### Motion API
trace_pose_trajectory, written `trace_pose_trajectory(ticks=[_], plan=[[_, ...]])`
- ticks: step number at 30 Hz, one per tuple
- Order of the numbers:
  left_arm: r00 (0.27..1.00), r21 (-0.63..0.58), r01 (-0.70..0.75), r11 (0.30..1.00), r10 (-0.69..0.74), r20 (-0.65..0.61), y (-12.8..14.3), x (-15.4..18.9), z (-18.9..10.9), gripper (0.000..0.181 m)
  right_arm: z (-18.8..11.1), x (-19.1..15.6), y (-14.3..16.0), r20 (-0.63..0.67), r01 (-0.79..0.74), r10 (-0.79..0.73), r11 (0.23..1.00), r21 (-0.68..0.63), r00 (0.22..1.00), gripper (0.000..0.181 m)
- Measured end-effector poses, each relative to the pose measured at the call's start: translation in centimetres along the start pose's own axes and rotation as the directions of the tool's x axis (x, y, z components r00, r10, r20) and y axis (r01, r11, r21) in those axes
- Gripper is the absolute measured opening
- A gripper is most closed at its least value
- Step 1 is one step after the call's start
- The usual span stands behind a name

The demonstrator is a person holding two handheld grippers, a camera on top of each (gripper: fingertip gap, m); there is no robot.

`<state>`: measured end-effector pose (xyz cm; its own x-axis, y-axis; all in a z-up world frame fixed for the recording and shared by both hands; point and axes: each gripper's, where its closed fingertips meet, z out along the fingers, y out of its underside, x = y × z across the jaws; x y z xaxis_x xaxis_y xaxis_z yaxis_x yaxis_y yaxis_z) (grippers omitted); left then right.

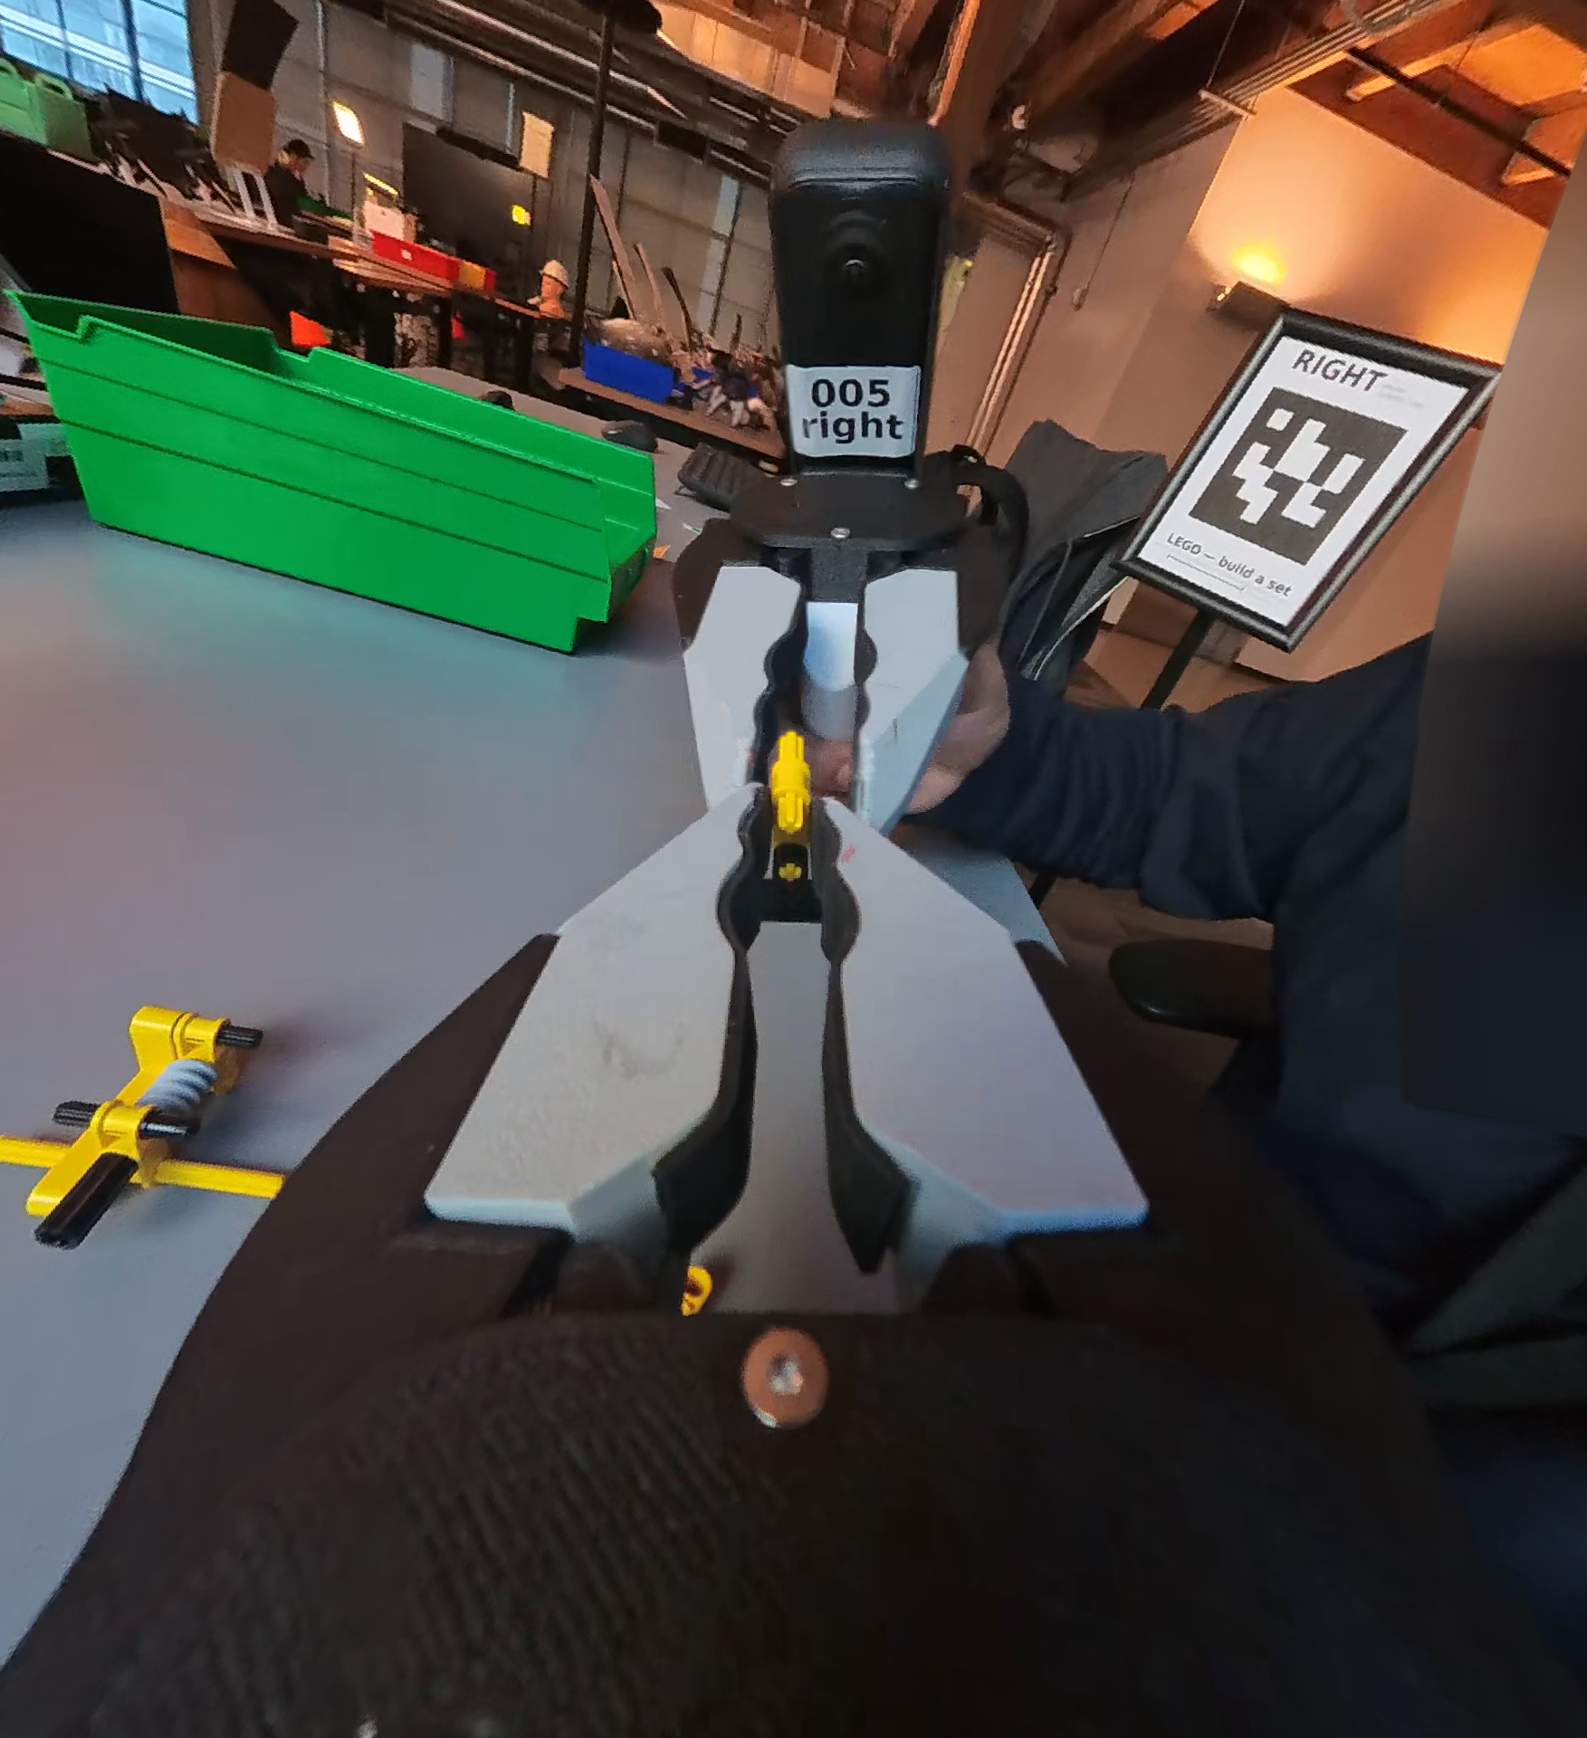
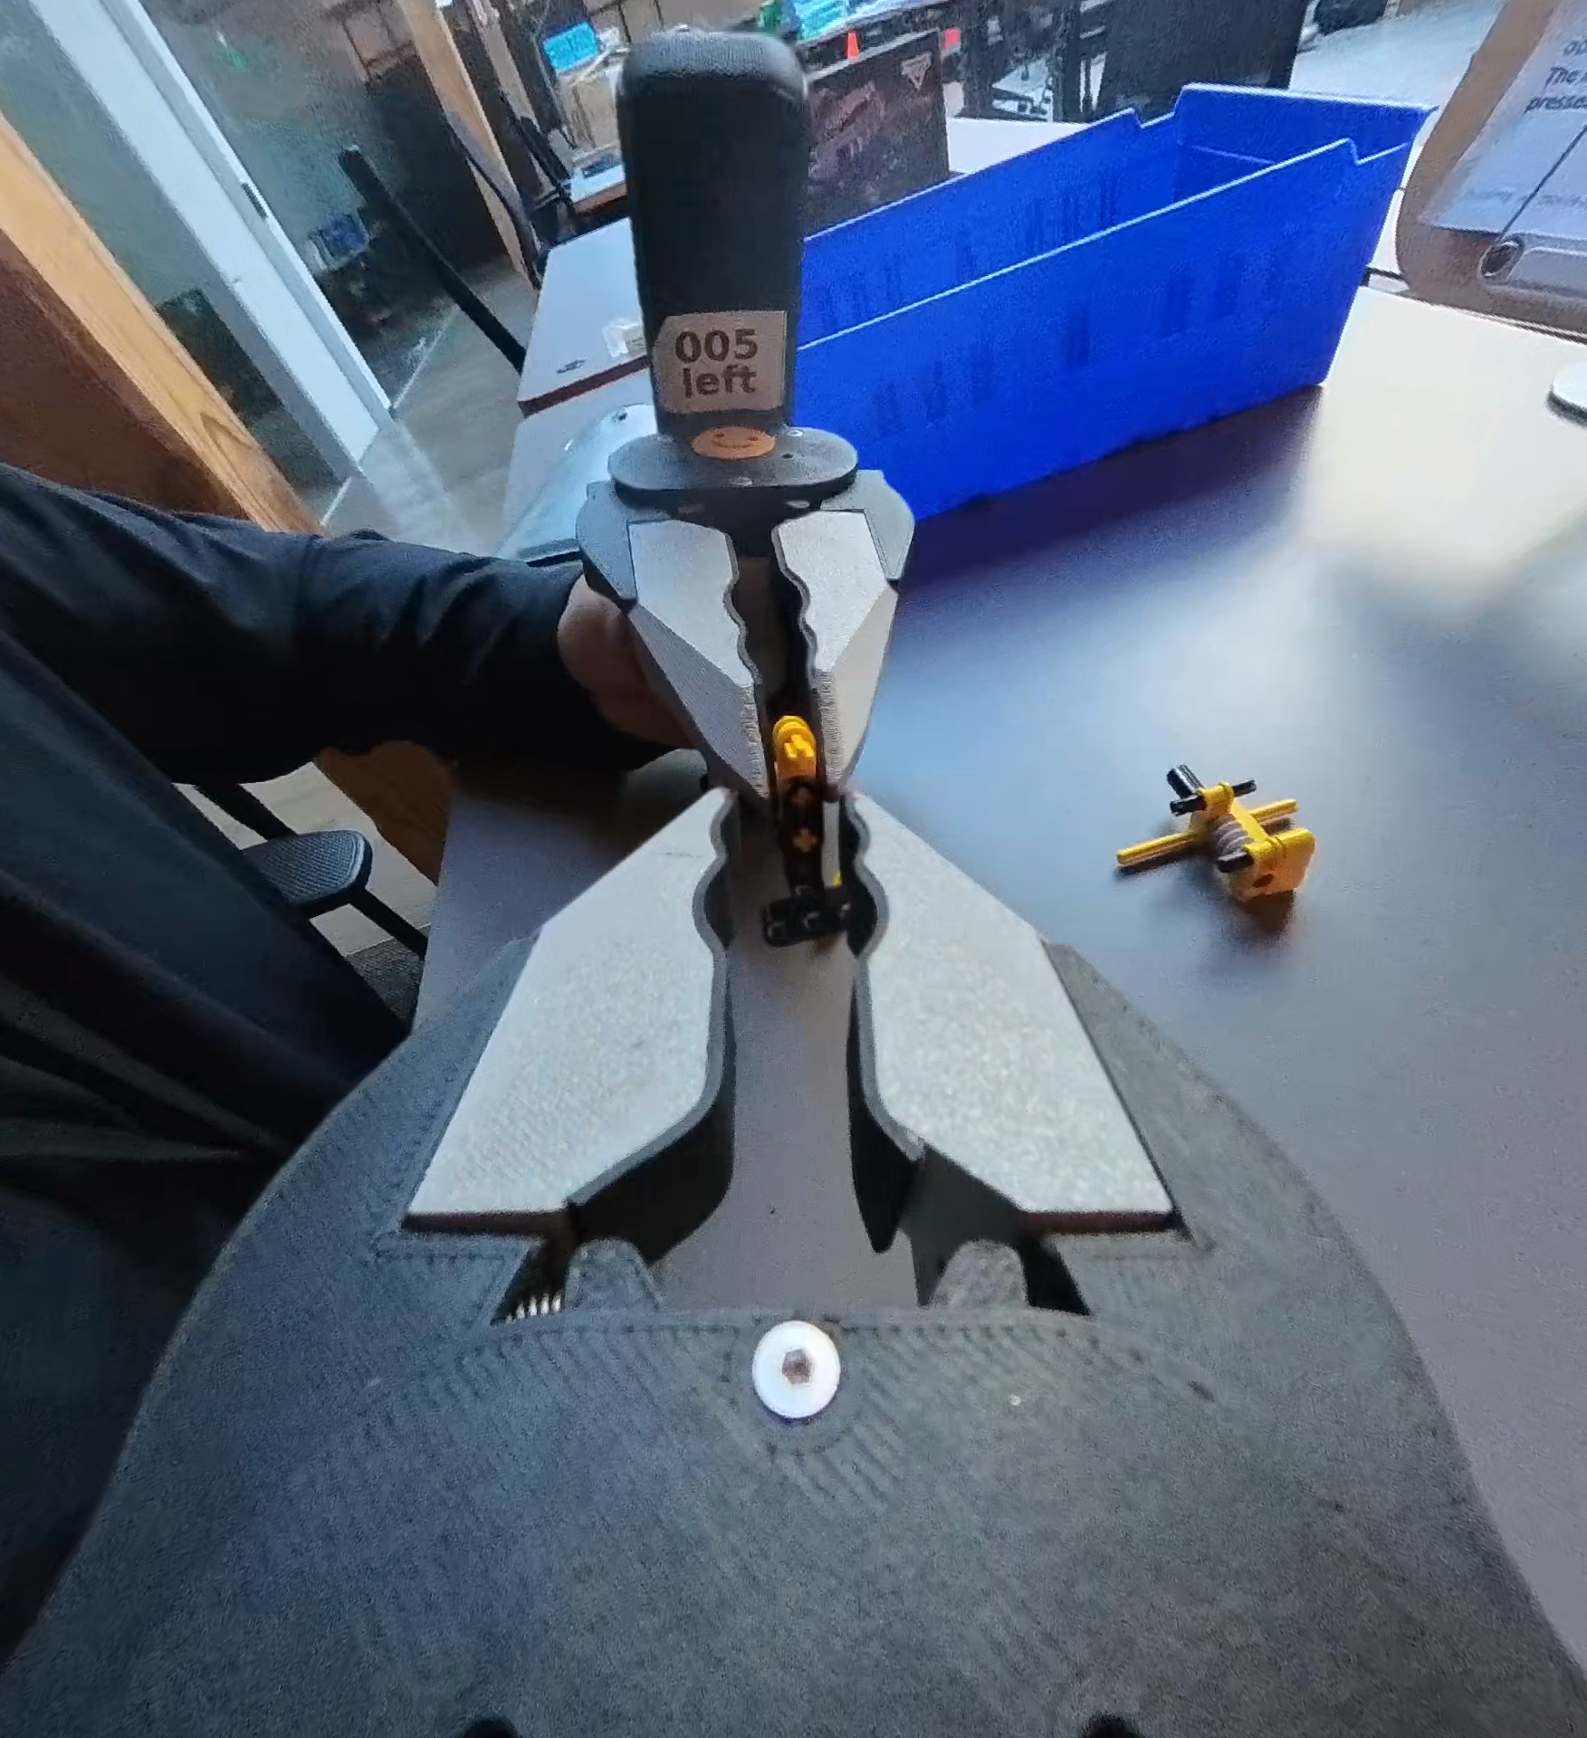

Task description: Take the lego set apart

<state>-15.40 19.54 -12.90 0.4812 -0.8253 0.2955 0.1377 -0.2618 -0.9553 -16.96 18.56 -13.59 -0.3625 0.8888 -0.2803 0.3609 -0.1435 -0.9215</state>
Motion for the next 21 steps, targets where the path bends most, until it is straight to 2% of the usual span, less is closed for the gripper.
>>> trace_pose_trajectory(ticks=[6,13,17,21], plan=[[0.999,0.026,0.029,0.999,-0.029,0.016,-0.3,-0.6,-0.4,0.005,-1.0,0.7,-0.4,-0.019,-0.029,0.030,0.997,0.069,0.999,0.005],[0.998,0.019,0.051,0.999,-0.052,0.022,-0.2,-0.6,-0.2,0.006,-0.8,0.7,-0.3,0.033,-0.107,0.104,0.990,0.093,0.994,0.004],[0.987,0.018,0.143,0.990,-0.144,0.067,-0.2,-1.0,0.0,0.005,-1.2,1.3,-0.6,0.023,-0.161,0.159,0.978,0.131,0.987,0.003],[0.989,-0.019,0.090,0.996,-0.087,0.122,-0.2,-1.1,0.3,0.006,-1.7,1.3,-0.9,0.028,-0.176,0.173,0.969,0.172,0.984,0.003]])
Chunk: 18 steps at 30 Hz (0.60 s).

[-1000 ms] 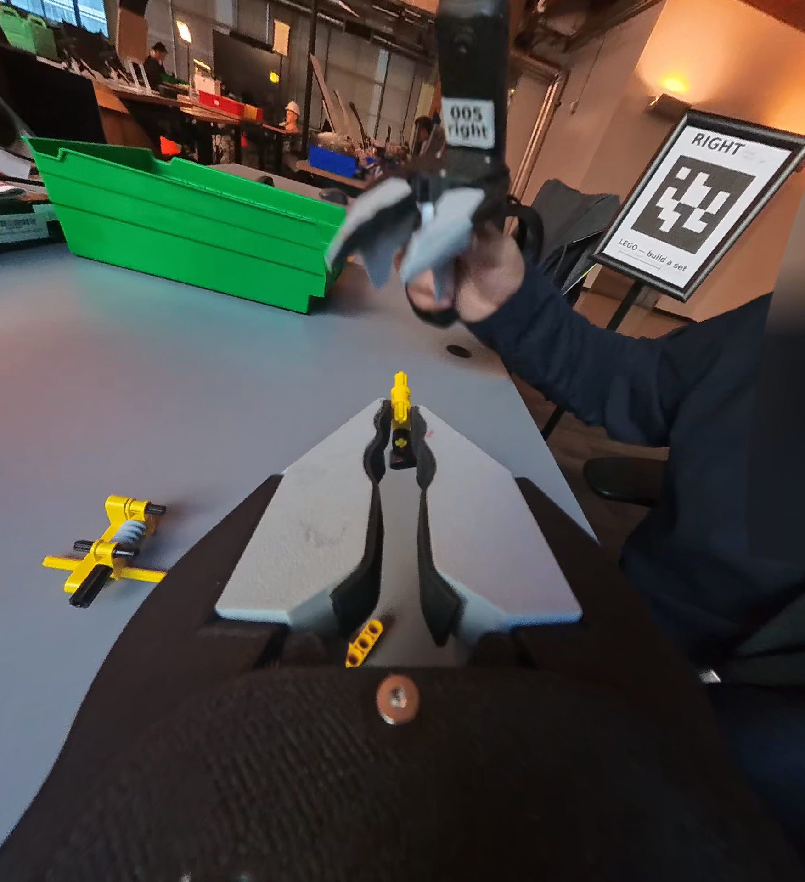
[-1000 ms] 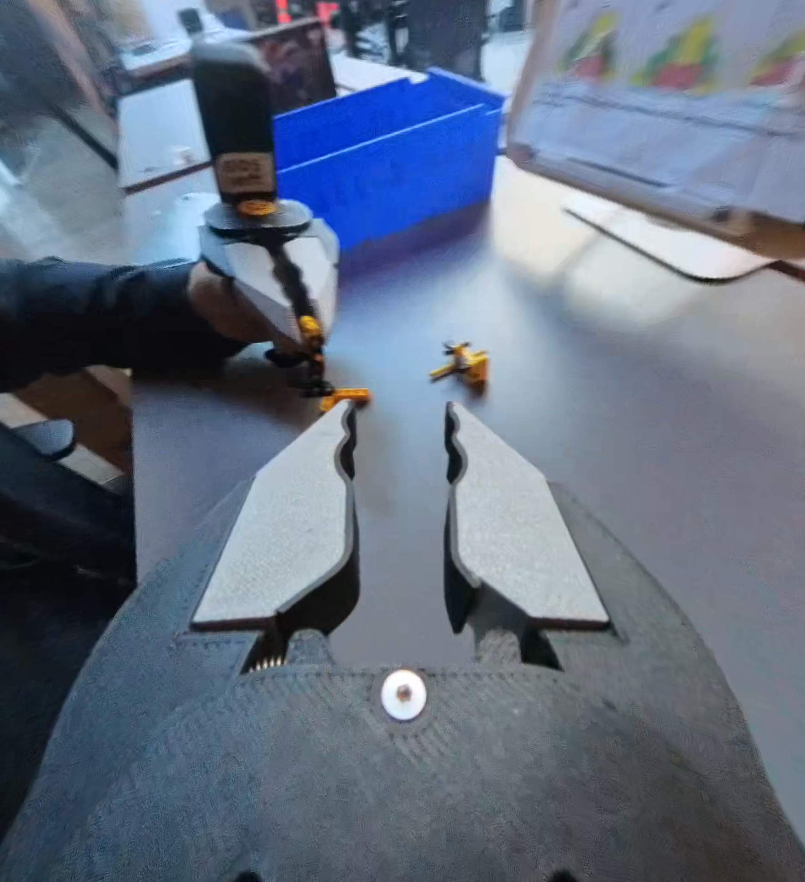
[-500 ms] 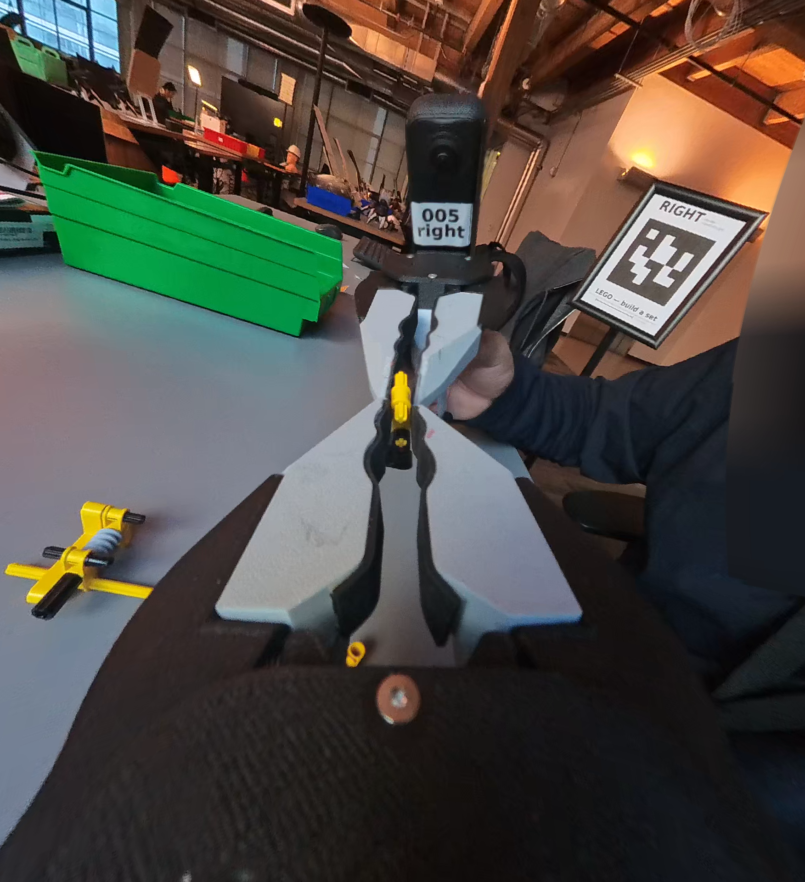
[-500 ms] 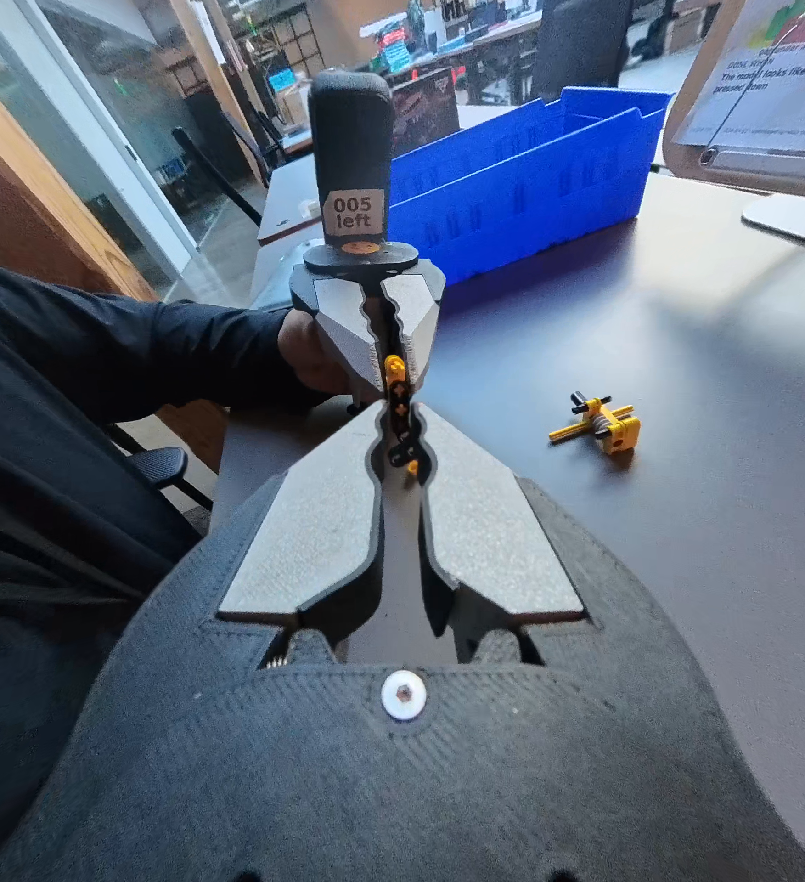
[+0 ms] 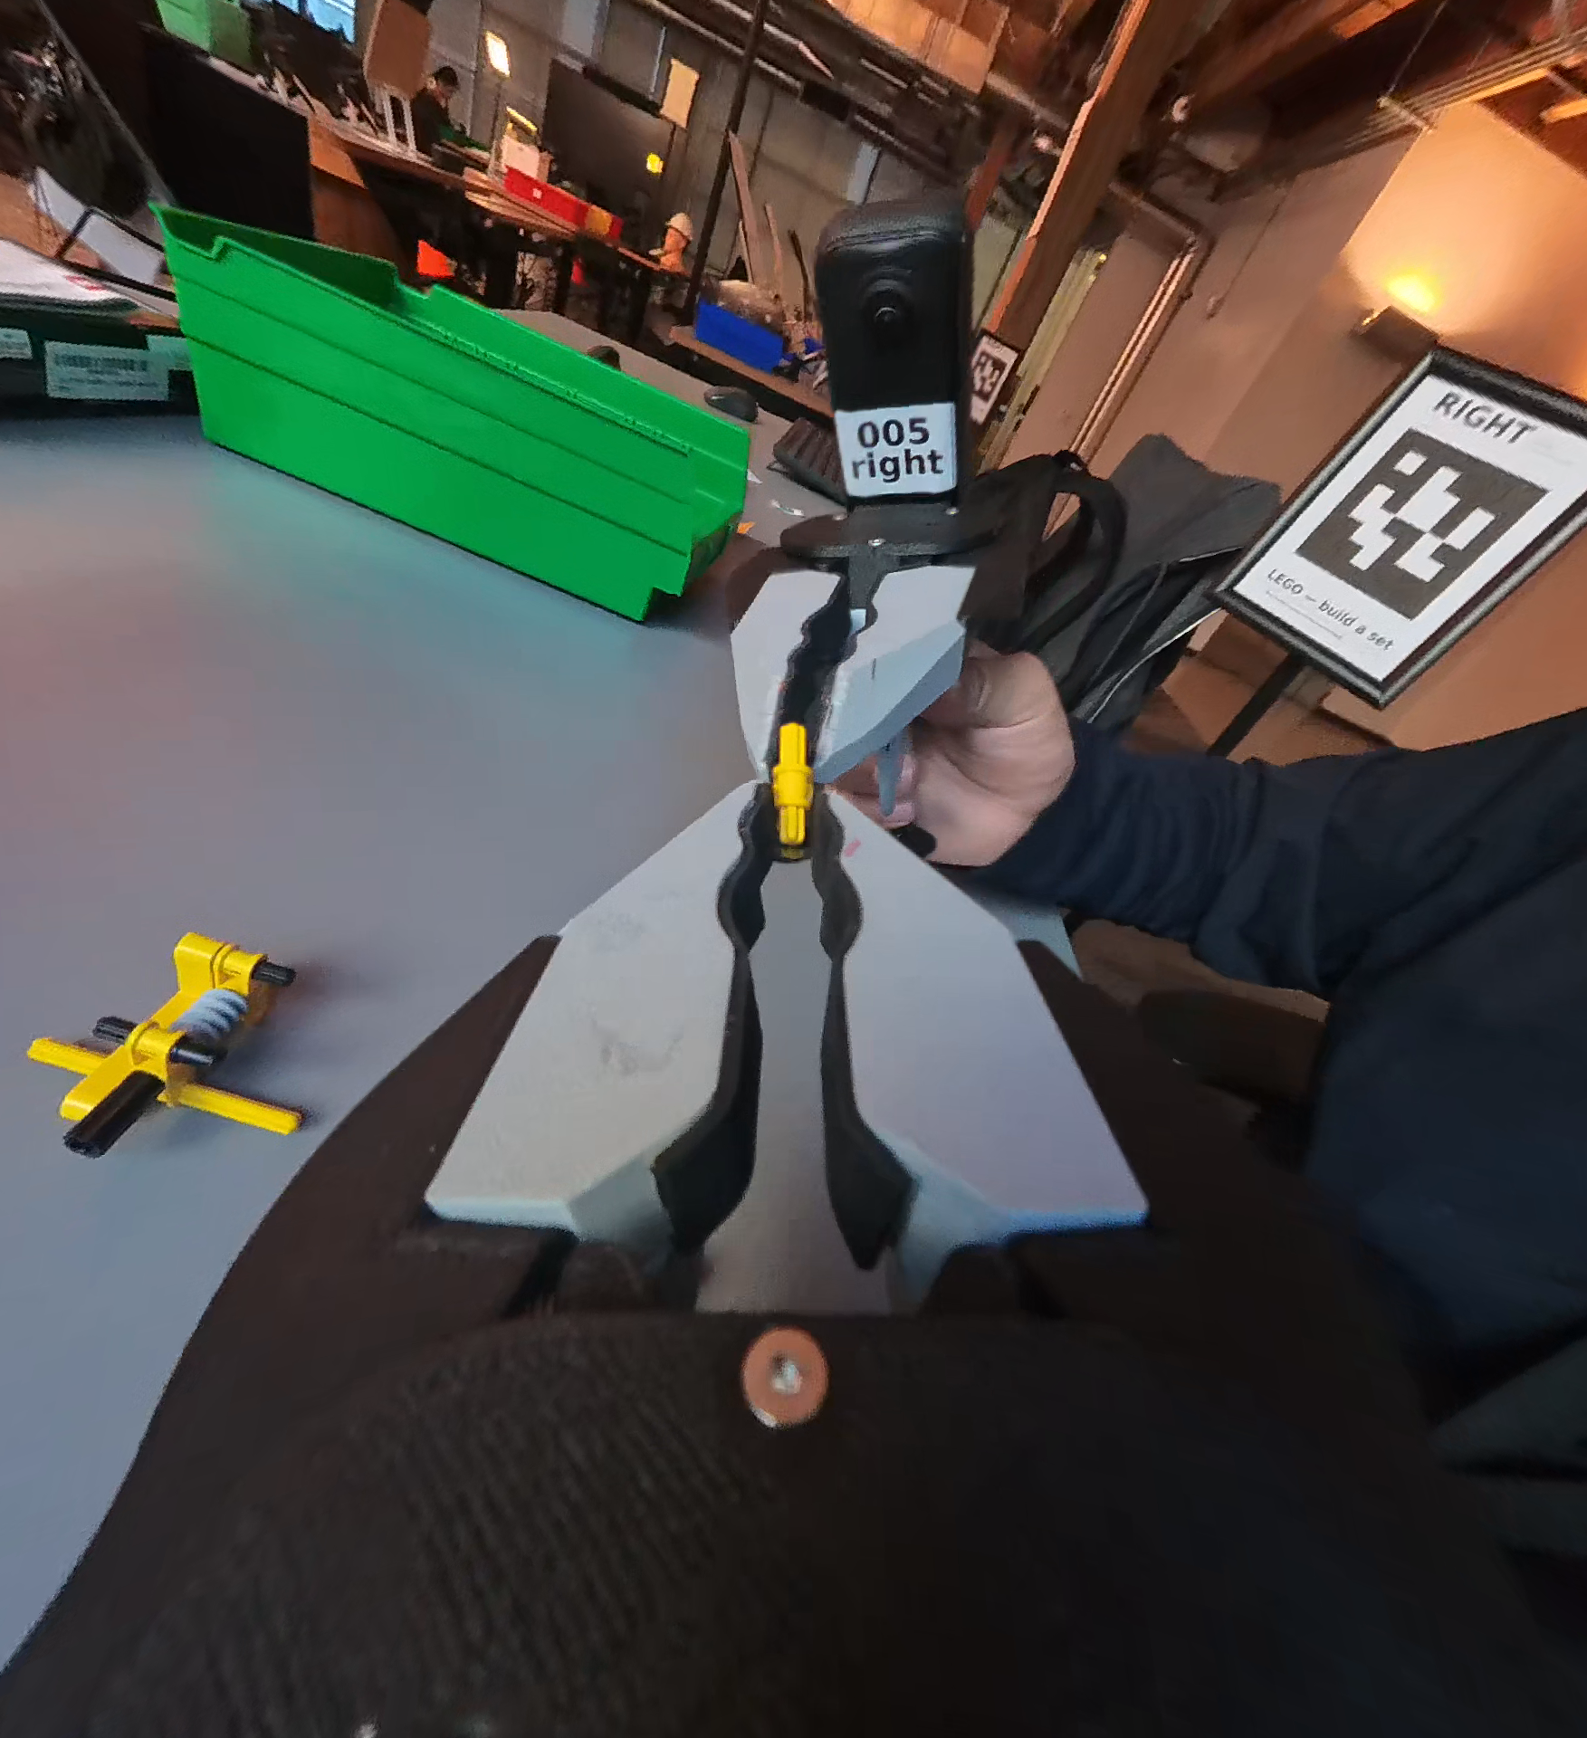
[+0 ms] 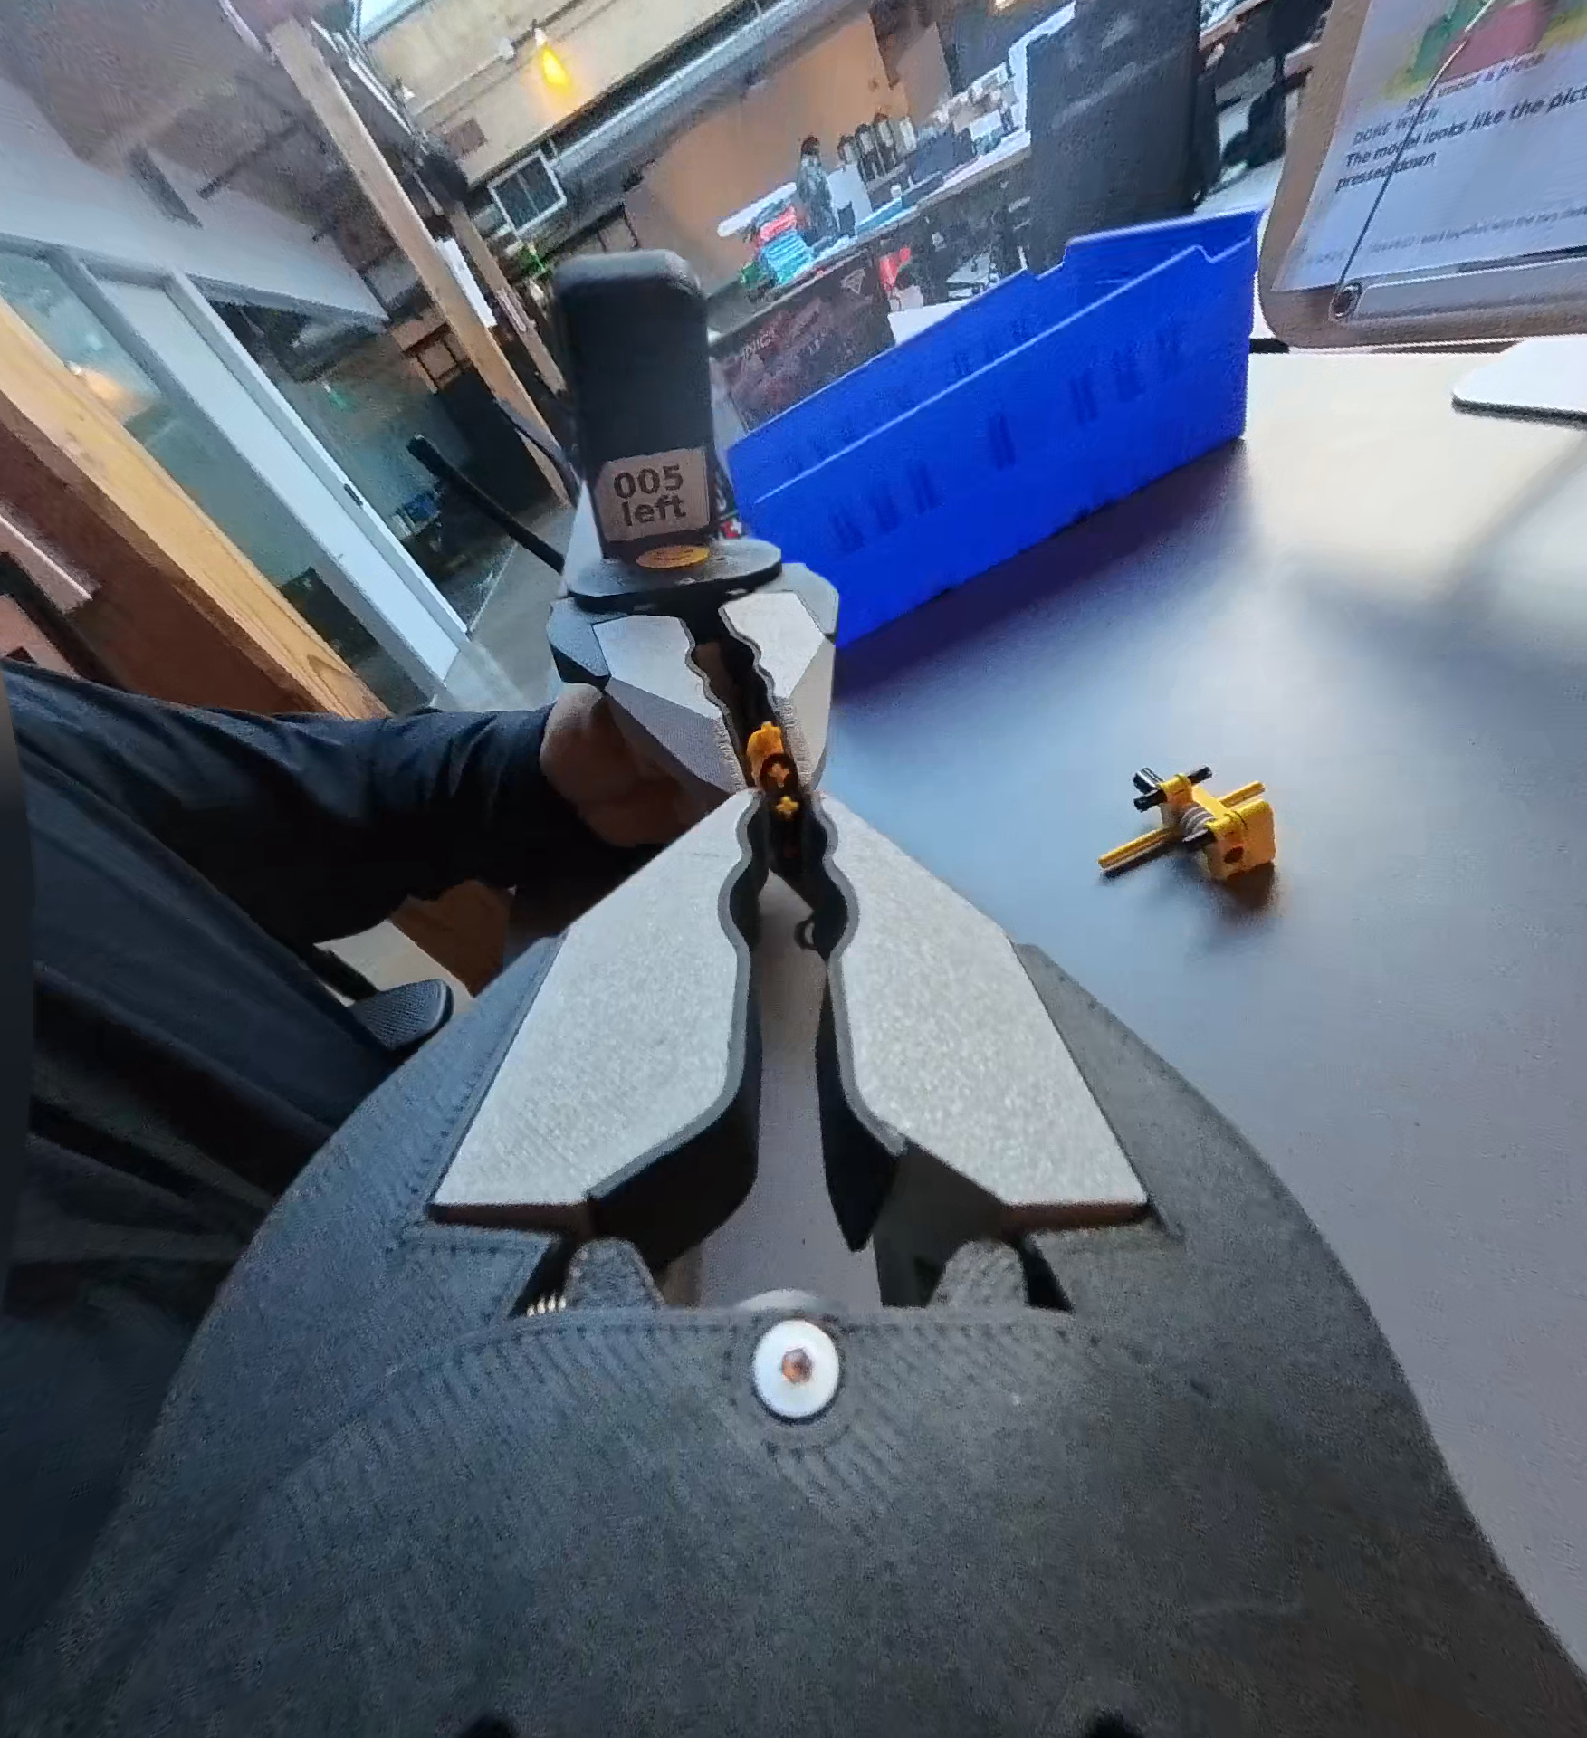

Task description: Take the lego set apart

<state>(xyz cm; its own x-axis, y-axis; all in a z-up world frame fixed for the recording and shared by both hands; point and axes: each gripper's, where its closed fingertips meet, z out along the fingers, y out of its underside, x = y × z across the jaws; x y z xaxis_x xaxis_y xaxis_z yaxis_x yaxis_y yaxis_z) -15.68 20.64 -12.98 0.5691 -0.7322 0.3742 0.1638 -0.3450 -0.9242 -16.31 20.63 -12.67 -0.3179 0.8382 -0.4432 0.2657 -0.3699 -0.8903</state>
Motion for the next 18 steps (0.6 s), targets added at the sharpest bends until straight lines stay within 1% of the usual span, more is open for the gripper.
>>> trace_pose_trajectory(ticks=[1,2,3,4,5,6,7,8,9,10,11,12,14,15,17,18], plan=[[1.000,0.003,0.005,1.000,-0.005,-0.002,-0.1,0.1,0.0,0.006,-0.3,0.1,-0.5,-0.011,-0.007,0.007,1.000,0.030,1.000,0.005],[1.000,-0.025,0.021,0.999,-0.020,0.009,0.3,-0.2,-0.3,0.005,-2.6,1.2,-3.5,-0.070,-0.013,0.029,0.974,0.228,0.997,0.003],[0.999,-0.083,0.023,0.996,-0.020,0.043,1.6,-1.1,-0.9,0.005,-6.5,2.3,-6.4,-0.076,-0.045,0.080,0.921,0.387,0.994,0.002],[0.996,-0.066,0.065,0.996,-0.061,0.060,2.0,-1.9,-1.5,0.005,-10.2,2.7,-8.4,-0.071,-0.033,0.080,0.862,0.506,0.994,0.002],[0.990,-0.028,0.139,0.990,-0.139,0.013,1.7,-2.0,-1.8,0.005,-11.9,2.7,-8.8,-0.088,0.011,0.041,0.856,0.516,0.995,0.001],[0.981,0.012,0.193,0.981,-0.193,-0.032,1.0,-2.0,-1.8,0.005,-11.4,2.9,-7.7,-0.100,0.016,0.030,0.904,0.428,0.995,0.000],[0.977,0.061,0.212,0.975,-0.210,-0.033,0.3,-2.3,-1.6,0.005,-10.2,3.7,-5.6,-0.136,-0.001,0.041,0.960,0.282,0.990,0.003],[0.976,0.066,0.214,0.975,-0.211,-0.048,0.1,-2.1,-1.3,0.005,-9.1,4.5,-3.8,-0.188,0.014,0.020,0.984,0.177,0.982,0.004],[0.977,0.038,0.205,0.978,-0.202,-0.063,0.4,-1.7,-0.9,0.005,-8.3,5.3,-2.3,-0.245,0.038,-0.012,0.994,0.101,0.969,0.004],[0.982,0.010,0.186,0.982,-0.186,-0.045,1.0,-1.9,-0.6,0.005,-7.5,5.8,-0.6,-0.260,0.026,-0.024,1.000,0.004,0.965,0.004],[0.982,-0.004,0.185,0.983,-0.185,-0.027,1.4,-2.0,-0.4,0.005,-6.6,5.7,1.3,-0.227,-0.005,-0.020,0.994,-0.109,0.974,0.004],[0.981,-0.005,0.190,0.982,-0.190,-0.039,1.4,-1.9,-0.4,0.005,-6.0,6.1,3.2,-0.222,-0.029,-0.021,0.975,-0.219,0.975,0.004],[0.981,0.007,0.193,0.981,-0.193,-0.027,1.2,-2.1,-0.5,0.005,-6.1,9.1,7.0,-0.352,-0.073,-0.088,0.904,-0.421,0.932,0.013],[0.981,0.007,0.195,0.981,-0.194,-0.021,1.3,-2.1,-0.6,0.005,-6.1,9.8,8.3,-0.373,-0.079,-0.130,0.865,-0.496,0.919,0.015],[0.982,0.001,0.190,0.982,-0.190,-0.019,1.3,-2.1,-0.7,0.005,-5.5,9.6,7.5,-0.374,-0.020,-0.196,0.865,-0.501,0.906,0.021],[0.983,0.002,0.183,0.983,-0.183,-0.019,1.3,-2.0,-0.7,0.005,-5.4,9.3,6.5,-0.374,0.035,-0.248,0.870,-0.491,0.894,0.024]])
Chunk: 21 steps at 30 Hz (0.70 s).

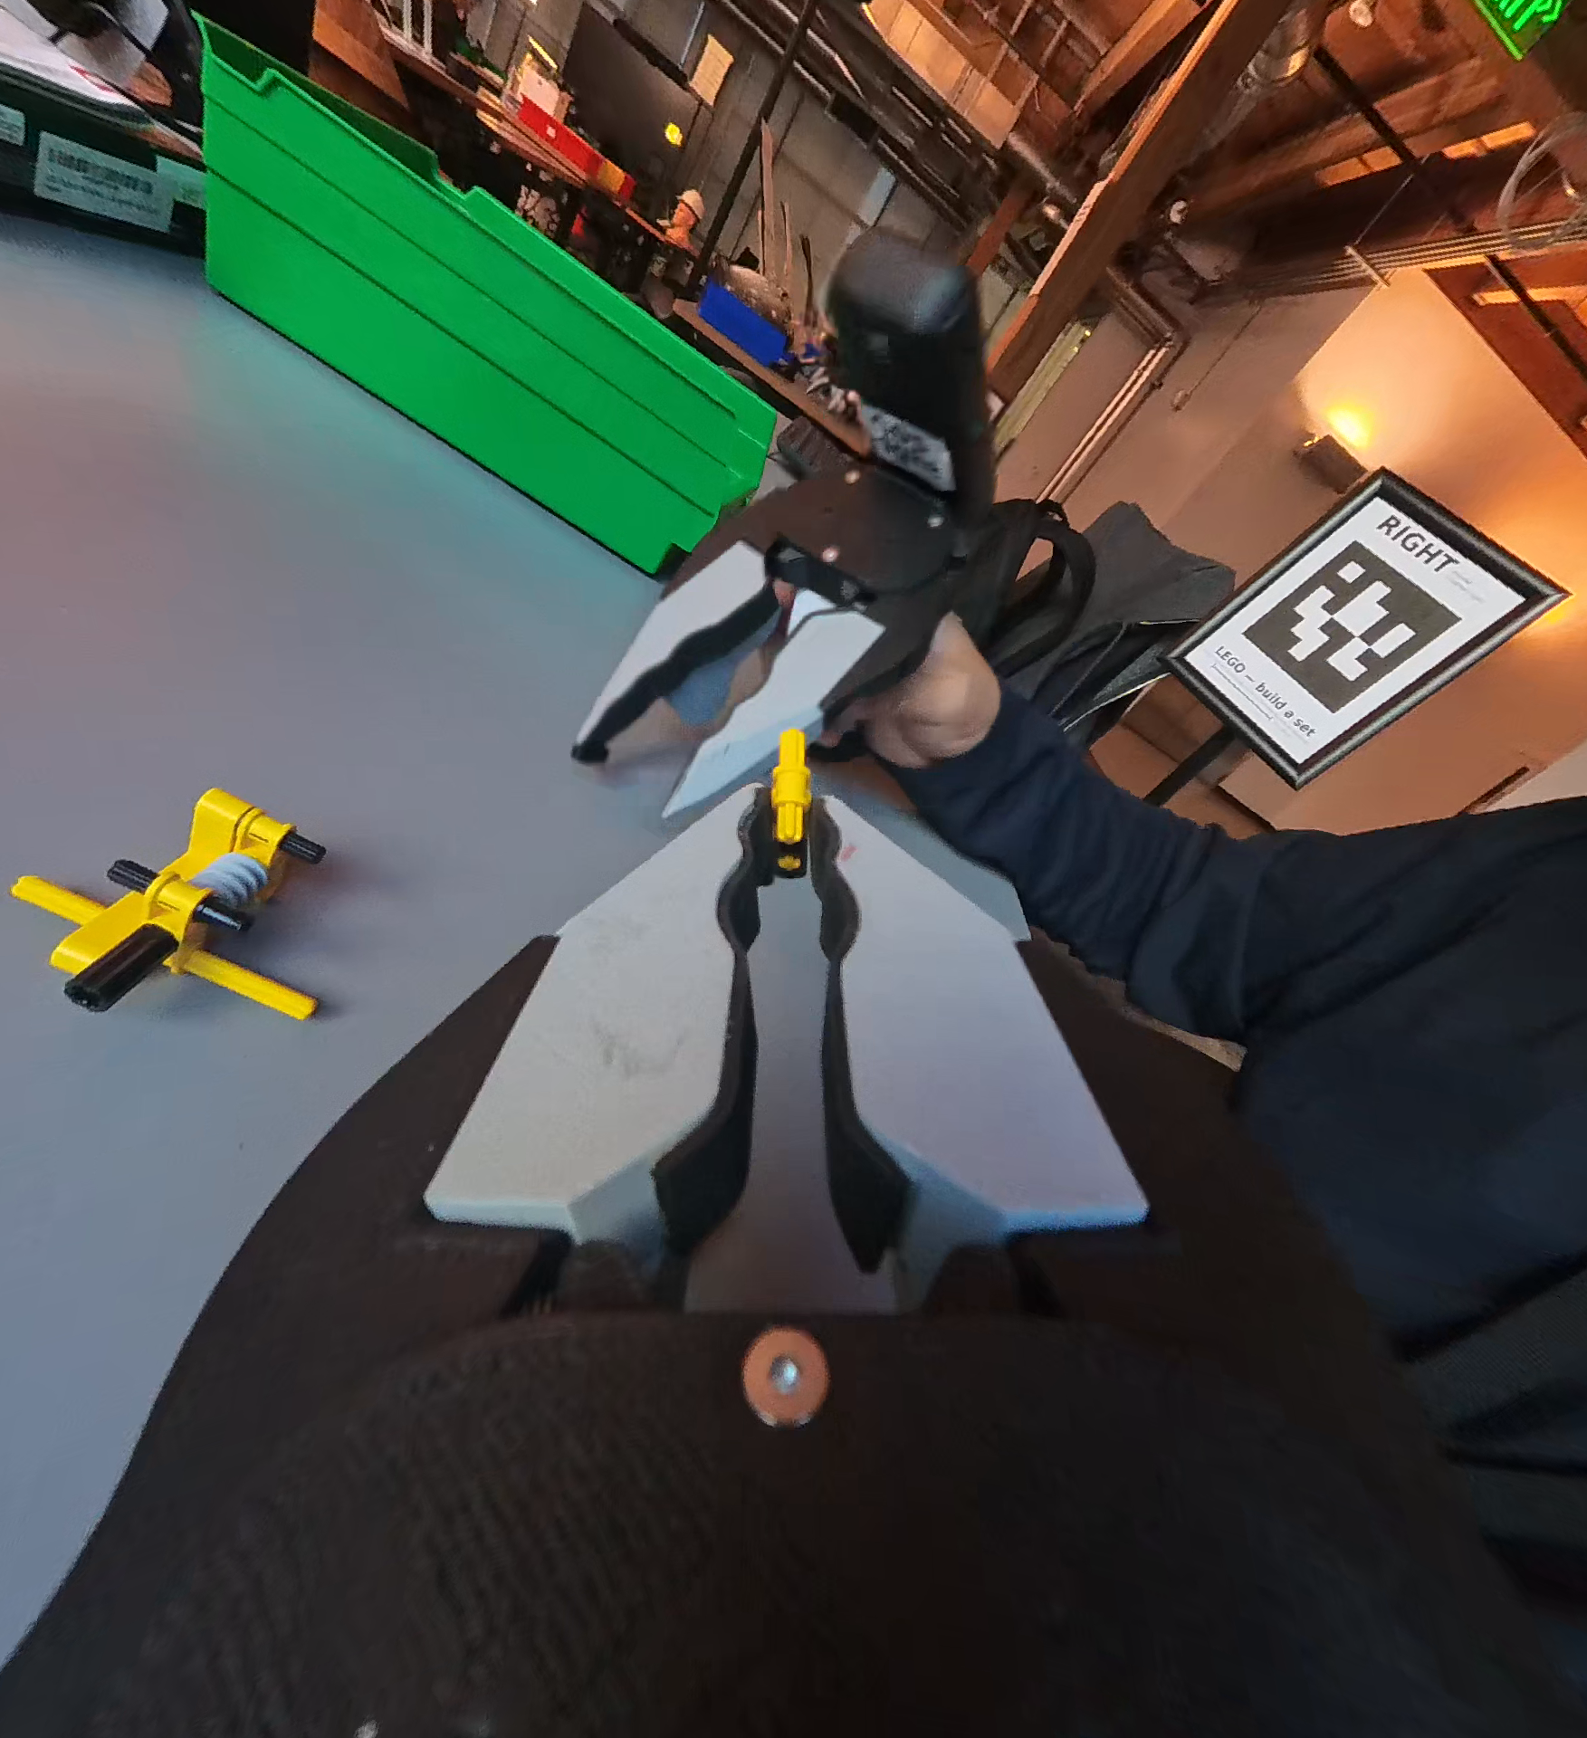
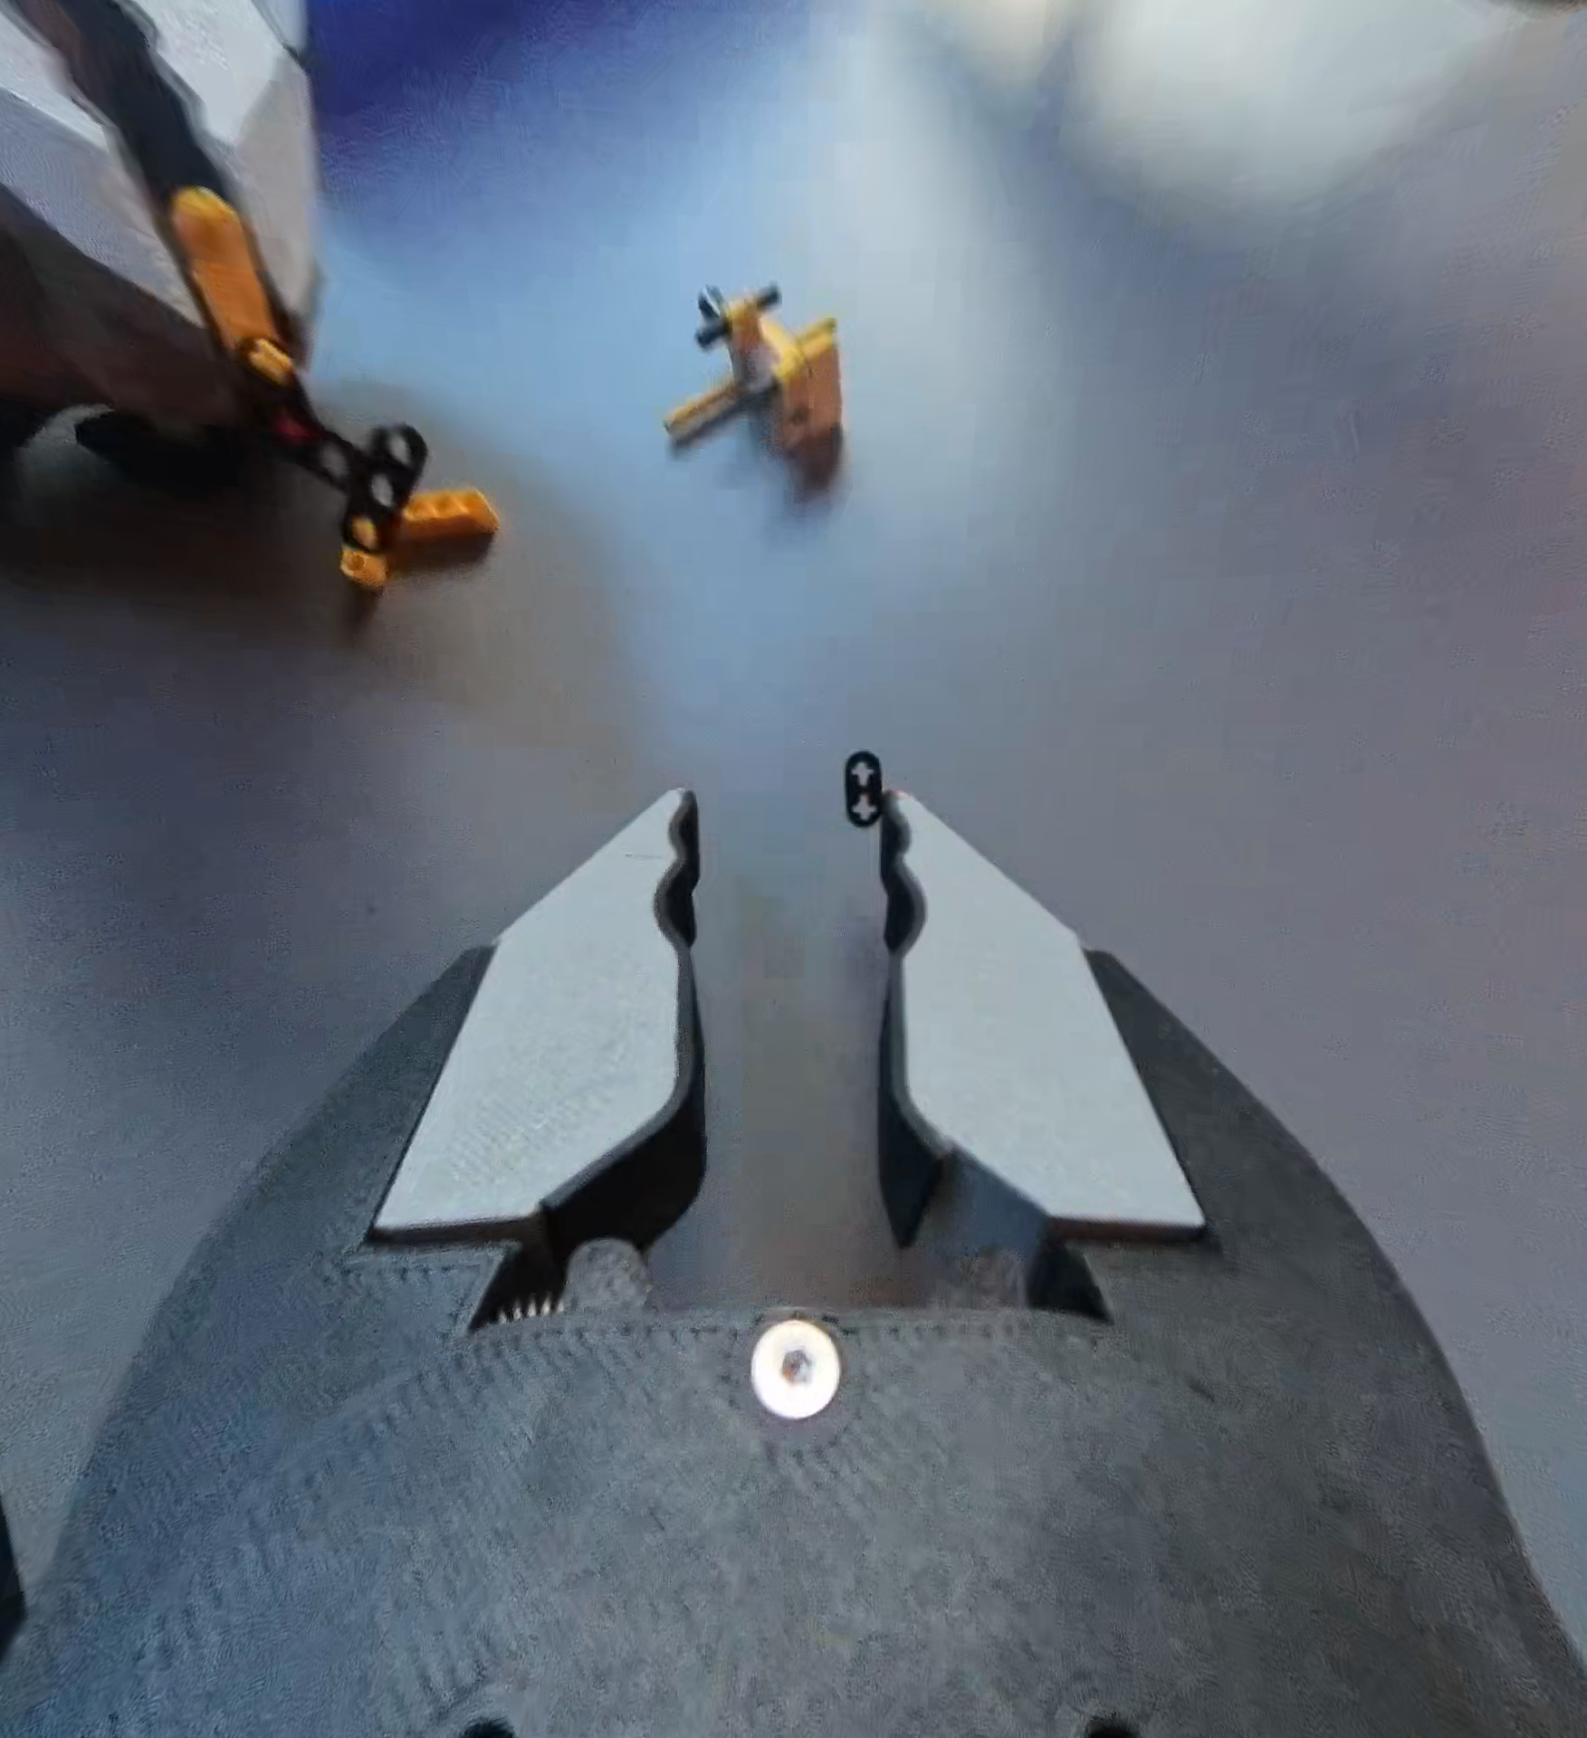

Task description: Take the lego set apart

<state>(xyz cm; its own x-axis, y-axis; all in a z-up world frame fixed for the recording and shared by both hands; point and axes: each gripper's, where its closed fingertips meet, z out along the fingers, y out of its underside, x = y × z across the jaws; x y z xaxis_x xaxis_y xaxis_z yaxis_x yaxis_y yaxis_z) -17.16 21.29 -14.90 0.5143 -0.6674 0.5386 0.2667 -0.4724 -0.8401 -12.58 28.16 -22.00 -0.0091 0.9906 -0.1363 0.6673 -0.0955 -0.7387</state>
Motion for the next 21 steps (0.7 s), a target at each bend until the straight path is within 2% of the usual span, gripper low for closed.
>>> trace_pose_trajectory(ticks=[3,5,7,9,11,12,13,14,15,17,19,21], plan=[[1.000,-0.010,-0.020,1.000,0.019,-0.021,0.2,0.5,0.2,0.005,-1.4,-4.3,-4.2,0.116,0.080,-0.104,0.977,0.197,0.988,0.029],[0.999,-0.005,-0.033,0.999,0.033,-0.039,0.2,0.9,0.4,0.005,-0.9,-6.4,-5.1,0.178,0.110,-0.150,0.970,0.214,0.972,0.036],[0.998,-0.001,-0.044,0.999,0.044,-0.046,0.2,1.2,0.5,0.005,-0.7,-8.1,-5.6,0.256,0.105,-0.165,0.967,0.233,0.952,0.029],[0.997,0.003,-0.056,0.998,0.056,-0.051,0.1,1.4,0.4,0.005,0.5,-5.1,-4.5,0.128,0.059,-0.074,0.991,0.120,0.989,0.030],[0.997,0.012,-0.063,0.998,0.063,-0.037,-0.1,1.2,0.2,0.005,1.4,-1.2,-1.6,-0.028,0.042,-0.043,0.999,-0.026,0.999,0.032],[0.997,0.013,-0.067,0.998,0.067,-0.033,-0.2,1.1,0.1,0.005,2.0,-0.7,0.2,-0.022,0.024,-0.027,0.995,-0.098,0.999,0.034],[0.997,0.011,-0.067,0.998,0.067,-0.024,-0.3,0.9,-0.1,0.005,2.0,-0.6,0.0,-0.009,-0.019,0.019,0.999,-0.049,1.000,0.035],[0.998,0.011,-0.064,0.998,0.064,-0.017,-0.4,0.7,-0.3,0.005,1.6,-1.8,0.1,0.090,-0.023,0.028,0.998,-0.053,0.996,0.037],[0.998,0.013,-0.060,0.998,0.060,-0.016,-0.4,0.6,-0.4,0.005,1.3,-2.0,0.2,0.108,-0.028,0.035,0.997,-0.065,0.994,0.038],[0.998,0.013,-0.055,0.998,0.056,-0.011,-0.4,0.5,-0.4,0.005,0.7,-0.7,-0.2,0.006,0.031,-0.031,0.999,-0.022,1.000,0.038],[0.998,0.007,-0.055,0.998,0.055,-0.012,-0.2,0.4,-0.4,0.005,0.2,-0.5,-0.2,-0.031,0.078,-0.079,0.997,-0.027,0.996,0.036],[0.998,0.006,-0.057,0.998,0.057,-0.014,-0.2,0.5,-0.3,0.005,-0.6,-2.8,-2.3,0.050,0.092,-0.097,0.990,0.103,0.994,0.034]])
